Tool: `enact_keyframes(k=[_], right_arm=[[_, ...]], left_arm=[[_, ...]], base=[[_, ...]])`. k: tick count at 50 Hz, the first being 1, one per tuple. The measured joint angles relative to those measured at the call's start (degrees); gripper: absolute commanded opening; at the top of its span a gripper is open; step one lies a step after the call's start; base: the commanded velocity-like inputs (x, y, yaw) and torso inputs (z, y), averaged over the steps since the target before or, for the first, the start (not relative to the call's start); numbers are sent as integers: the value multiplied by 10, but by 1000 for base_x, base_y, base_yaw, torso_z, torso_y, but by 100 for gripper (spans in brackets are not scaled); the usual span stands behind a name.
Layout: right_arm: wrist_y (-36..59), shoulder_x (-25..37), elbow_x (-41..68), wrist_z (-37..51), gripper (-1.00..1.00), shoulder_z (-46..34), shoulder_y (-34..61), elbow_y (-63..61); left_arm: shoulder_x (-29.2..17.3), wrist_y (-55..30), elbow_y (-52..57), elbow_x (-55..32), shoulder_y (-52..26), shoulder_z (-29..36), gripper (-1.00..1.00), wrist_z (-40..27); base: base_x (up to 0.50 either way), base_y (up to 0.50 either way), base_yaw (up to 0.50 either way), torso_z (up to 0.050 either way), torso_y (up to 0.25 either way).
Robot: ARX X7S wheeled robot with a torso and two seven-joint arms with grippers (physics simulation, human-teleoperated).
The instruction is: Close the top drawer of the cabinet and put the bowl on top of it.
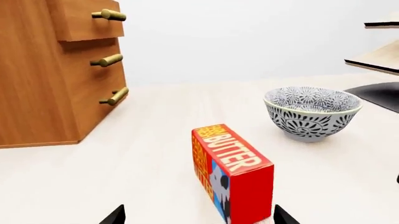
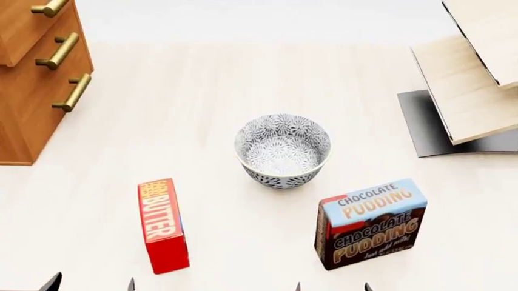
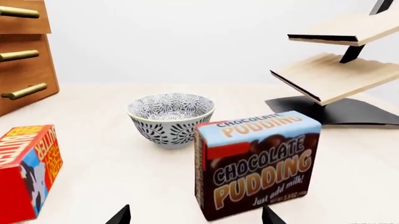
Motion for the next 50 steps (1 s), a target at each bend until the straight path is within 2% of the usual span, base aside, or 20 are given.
enact_keyframes(k=[5,13,22,26,33,50], right_arm=[[81,5,3,15,100,-6,-10,-84],[270,19,34,32,100,-3,3,-276],[482,32,111,43,100,61,59,-450],[540,50,161,59,100,94,74,-503],[571,79,211,73,100,127,68,-550],[549,119,268,76,100,182,15,-590]], left_arm=[[-12,-86,93,-32,11,-6,100,-3],[-45,-227,278,-76,18,-25,100,-16],[-78,-362,414,-127,-15,-68,100,-28],[-87,-400,447,-147,-27,-91,100,-29],[-98,-423,471,-162,-31,-116,100,-29],[-111,-412,485,-169,-7,-152,100,-27]], base=[[0,0,0,0,0],[0,0,0,0,0],[0,0,0,0,0],[0,0,0,0,0],[0,0,0,0,0],[0,0,0,0,0]])
